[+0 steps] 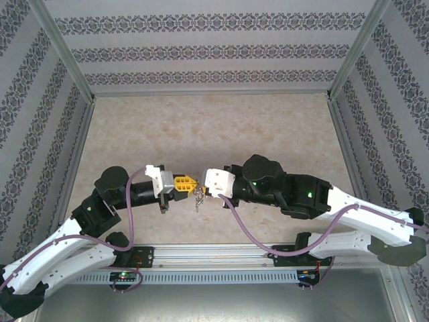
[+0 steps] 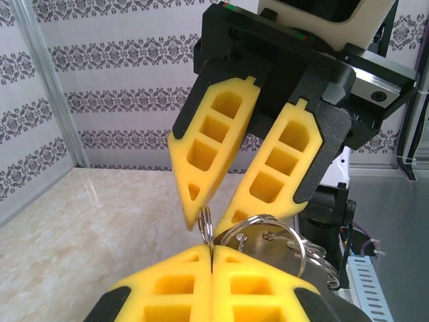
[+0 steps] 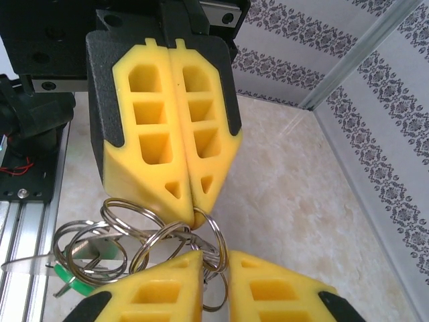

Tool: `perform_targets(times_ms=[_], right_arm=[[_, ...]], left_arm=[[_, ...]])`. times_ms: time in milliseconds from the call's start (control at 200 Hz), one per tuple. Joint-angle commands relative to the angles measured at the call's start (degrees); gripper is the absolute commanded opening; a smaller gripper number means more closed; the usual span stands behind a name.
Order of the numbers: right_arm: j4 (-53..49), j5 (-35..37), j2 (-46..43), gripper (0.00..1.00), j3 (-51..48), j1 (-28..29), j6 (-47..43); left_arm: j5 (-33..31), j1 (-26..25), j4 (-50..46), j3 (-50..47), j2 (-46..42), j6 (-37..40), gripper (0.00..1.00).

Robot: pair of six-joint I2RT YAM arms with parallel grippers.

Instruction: Put the keys on the keyring

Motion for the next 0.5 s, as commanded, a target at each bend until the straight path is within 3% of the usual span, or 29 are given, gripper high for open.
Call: perform_targets(times_ms=[0,325,430,495], right_arm=[[1.1,-0.8,-0.2,0.17,-0.3,-1.2,0.5],[1.5,-3.1,1.0,0.07,0.9,-1.3,-0.2],[1.7,-2.4,1.2,0.21,0.7,-1.4,-0.1],[2.2,-2.1,1.0,0.24,0.4,-1.4,-0.1]], left_arm=[[2.2,0.1,1.9,1.9,-1.5,0.7,0.0],[2.1,0.0,-1.4,2.4,-0.8,2.8,0.0],[2.3,0.1,-1.6,2.4,-0.9,3.0,0.0],[2.3,0.0,-1.5,2.2,-1.0,3.2,0.0]])
